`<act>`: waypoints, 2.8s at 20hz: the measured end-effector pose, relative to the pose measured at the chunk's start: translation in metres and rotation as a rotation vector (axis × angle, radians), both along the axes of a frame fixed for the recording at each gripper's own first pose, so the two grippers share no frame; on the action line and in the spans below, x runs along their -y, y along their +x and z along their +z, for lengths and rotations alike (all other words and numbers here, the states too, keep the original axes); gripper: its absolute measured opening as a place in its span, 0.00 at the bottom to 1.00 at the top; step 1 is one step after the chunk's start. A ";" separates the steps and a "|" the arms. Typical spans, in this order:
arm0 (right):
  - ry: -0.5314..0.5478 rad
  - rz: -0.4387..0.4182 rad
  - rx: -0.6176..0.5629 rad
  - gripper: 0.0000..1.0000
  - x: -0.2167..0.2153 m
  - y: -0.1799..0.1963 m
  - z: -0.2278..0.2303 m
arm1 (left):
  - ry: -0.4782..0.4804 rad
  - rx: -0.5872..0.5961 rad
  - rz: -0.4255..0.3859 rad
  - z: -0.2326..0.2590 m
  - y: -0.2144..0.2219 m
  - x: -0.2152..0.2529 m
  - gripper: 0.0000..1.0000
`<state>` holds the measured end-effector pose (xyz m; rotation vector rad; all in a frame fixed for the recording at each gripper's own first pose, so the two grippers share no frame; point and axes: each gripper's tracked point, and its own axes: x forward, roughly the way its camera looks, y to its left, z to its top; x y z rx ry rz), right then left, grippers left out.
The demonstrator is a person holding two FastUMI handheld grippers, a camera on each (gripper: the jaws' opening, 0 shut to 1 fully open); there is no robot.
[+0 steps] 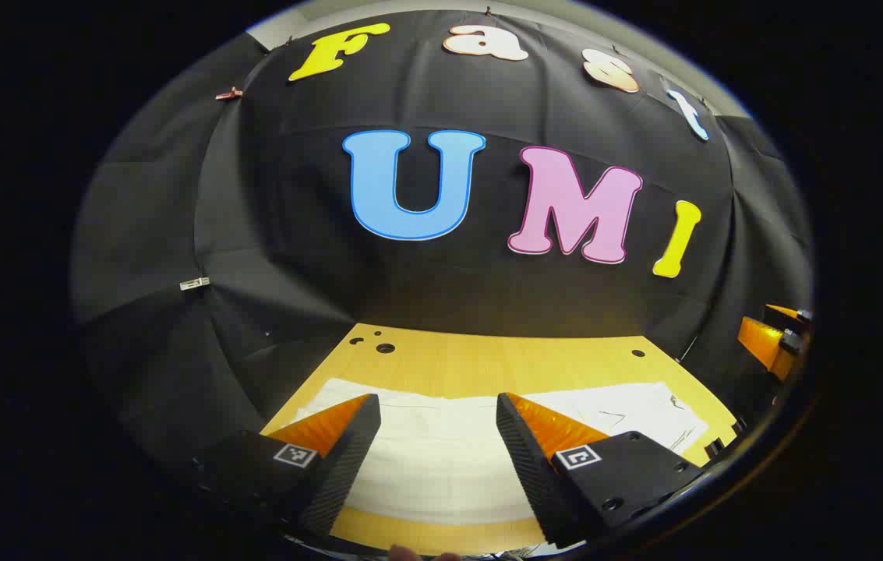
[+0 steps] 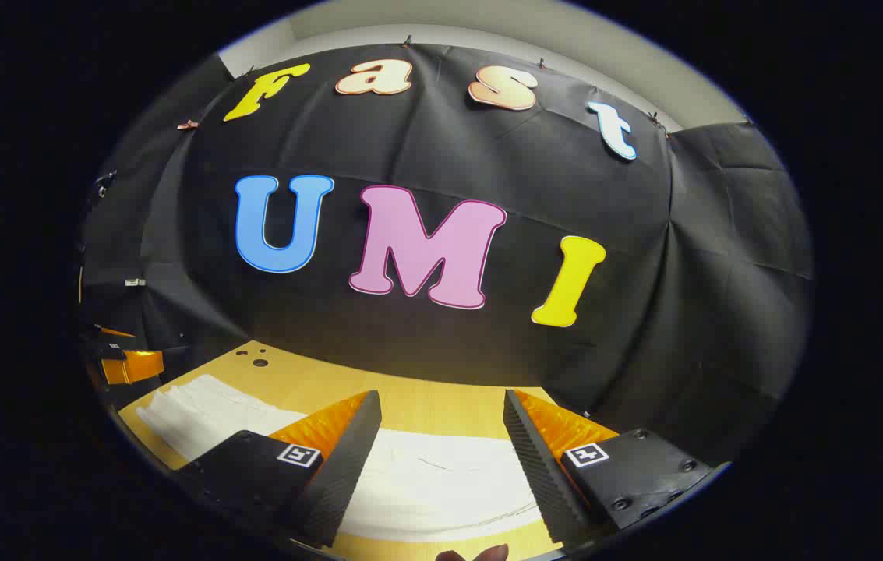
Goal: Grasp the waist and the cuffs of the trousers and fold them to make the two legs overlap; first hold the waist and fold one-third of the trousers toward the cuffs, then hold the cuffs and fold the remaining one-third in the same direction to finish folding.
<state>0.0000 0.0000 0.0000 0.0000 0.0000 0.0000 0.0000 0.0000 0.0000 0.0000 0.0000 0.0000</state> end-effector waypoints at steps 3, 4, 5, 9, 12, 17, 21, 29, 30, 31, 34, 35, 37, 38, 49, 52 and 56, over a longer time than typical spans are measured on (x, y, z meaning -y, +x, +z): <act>0.004 0.008 -0.009 0.98 -0.002 -0.003 -0.004 | -0.005 0.005 0.006 -0.003 -0.003 0.001 0.95; 0.005 0.010 -0.011 0.98 -0.002 -0.003 -0.006 | -0.001 0.005 0.008 -0.003 -0.004 0.002 0.95; 0.003 0.010 -0.011 0.98 -0.002 -0.005 -0.006 | 0.001 0.006 0.008 -0.006 -0.006 0.001 0.95; 0.002 0.002 -0.008 0.98 0.000 -0.007 -0.007 | -0.001 0.002 0.008 -0.009 -0.005 0.001 0.95; 0.007 -0.011 -0.008 0.98 0.002 -0.006 -0.008 | 0.007 -0.001 -0.003 -0.009 -0.003 0.003 0.95; -0.020 -0.019 0.003 0.98 -0.001 -0.007 -0.005 | 0.021 -0.011 -0.024 -0.012 -0.001 0.004 0.95; -0.008 -0.008 0.010 0.98 -0.004 -0.005 -0.006 | 0.008 0.027 -0.001 -0.009 -0.005 -0.004 0.95; 0.035 0.010 -0.008 0.98 0.008 -0.004 -0.023 | 0.005 0.102 0.052 -0.013 -0.038 -0.026 0.95; 0.039 0.010 -0.010 0.98 0.011 -0.003 -0.026 | 0.008 0.100 0.053 -0.016 -0.042 -0.029 0.95; 0.038 0.007 -0.016 0.98 0.014 -0.002 -0.029 | 0.009 0.097 0.058 -0.018 -0.045 -0.031 0.95; 0.028 0.009 -0.041 0.97 0.019 -0.005 -0.043 | 0.015 0.063 0.061 -0.030 -0.051 -0.042 0.91; 0.022 0.009 -0.051 0.97 0.020 -0.006 -0.047 | 0.037 0.030 0.067 -0.042 -0.050 -0.048 0.95; 0.014 0.010 -0.065 0.98 0.021 -0.009 -0.052 | 0.118 -0.035 0.061 -0.066 -0.046 -0.067 0.95; 0.012 0.008 -0.065 0.98 0.021 -0.010 -0.054 | 0.189 -0.065 0.055 -0.079 -0.042 -0.079 0.91; -0.011 -0.061 -0.089 0.97 0.036 -0.026 -0.060 | 1.100 -0.343 -0.276 -0.217 0.009 -0.150 0.95; -0.011 -0.082 -0.097 0.98 0.038 -0.032 -0.063 | 1.244 -0.415 -0.333 -0.241 0.019 -0.163 0.95; -0.015 -0.098 -0.111 0.98 0.040 -0.038 -0.067 | 1.376 -0.463 -0.354 -0.256 0.035 -0.173 0.94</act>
